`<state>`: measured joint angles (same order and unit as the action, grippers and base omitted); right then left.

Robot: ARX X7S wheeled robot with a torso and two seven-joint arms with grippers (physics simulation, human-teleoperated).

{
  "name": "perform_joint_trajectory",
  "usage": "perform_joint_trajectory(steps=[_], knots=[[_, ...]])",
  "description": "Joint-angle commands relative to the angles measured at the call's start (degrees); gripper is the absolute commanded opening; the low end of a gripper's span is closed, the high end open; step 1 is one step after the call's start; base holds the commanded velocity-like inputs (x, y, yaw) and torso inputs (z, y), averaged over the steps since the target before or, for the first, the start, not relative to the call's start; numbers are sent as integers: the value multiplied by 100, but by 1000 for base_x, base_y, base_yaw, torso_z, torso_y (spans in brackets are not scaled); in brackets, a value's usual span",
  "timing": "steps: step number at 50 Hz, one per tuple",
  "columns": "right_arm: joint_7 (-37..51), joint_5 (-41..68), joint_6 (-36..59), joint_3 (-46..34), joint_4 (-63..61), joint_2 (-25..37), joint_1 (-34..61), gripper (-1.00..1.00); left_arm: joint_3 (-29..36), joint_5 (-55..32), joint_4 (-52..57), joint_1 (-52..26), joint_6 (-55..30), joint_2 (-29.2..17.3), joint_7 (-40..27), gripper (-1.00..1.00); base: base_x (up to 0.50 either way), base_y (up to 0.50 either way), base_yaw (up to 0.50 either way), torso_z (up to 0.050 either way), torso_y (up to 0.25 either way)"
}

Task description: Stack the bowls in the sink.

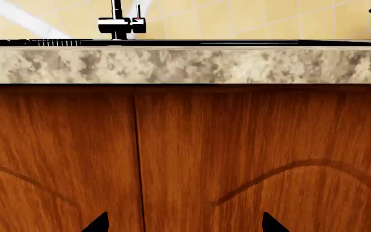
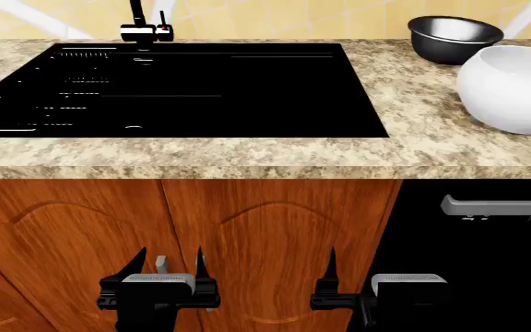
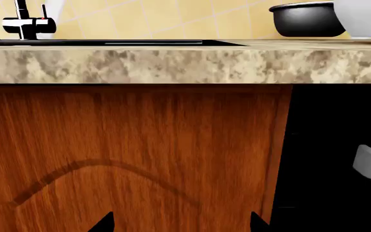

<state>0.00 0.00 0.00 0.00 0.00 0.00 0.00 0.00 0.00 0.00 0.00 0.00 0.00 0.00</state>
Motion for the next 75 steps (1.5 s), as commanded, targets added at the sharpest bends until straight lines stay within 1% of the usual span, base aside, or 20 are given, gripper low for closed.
perform_joint_trajectory(steps=[1,12,16,75], knots=[[103,97,4,-117,-20,89,-11,100,106,-85,22,7,-19,-91,-109,100,0,0,0,0,0],[287,251,3,-357,28,276,19,100,316,-232,38,-3,-54,-273,-334,100,0,0,0,0,0],[334,407,7,-331,12,296,26,100,366,-272,46,-1,-59,-312,-384,100,0,-89,0,0,0],[786,878,1,-745,0,662,55,100,783,-735,62,-38,-52,-678,-794,100,0,-500,0,0,0]])
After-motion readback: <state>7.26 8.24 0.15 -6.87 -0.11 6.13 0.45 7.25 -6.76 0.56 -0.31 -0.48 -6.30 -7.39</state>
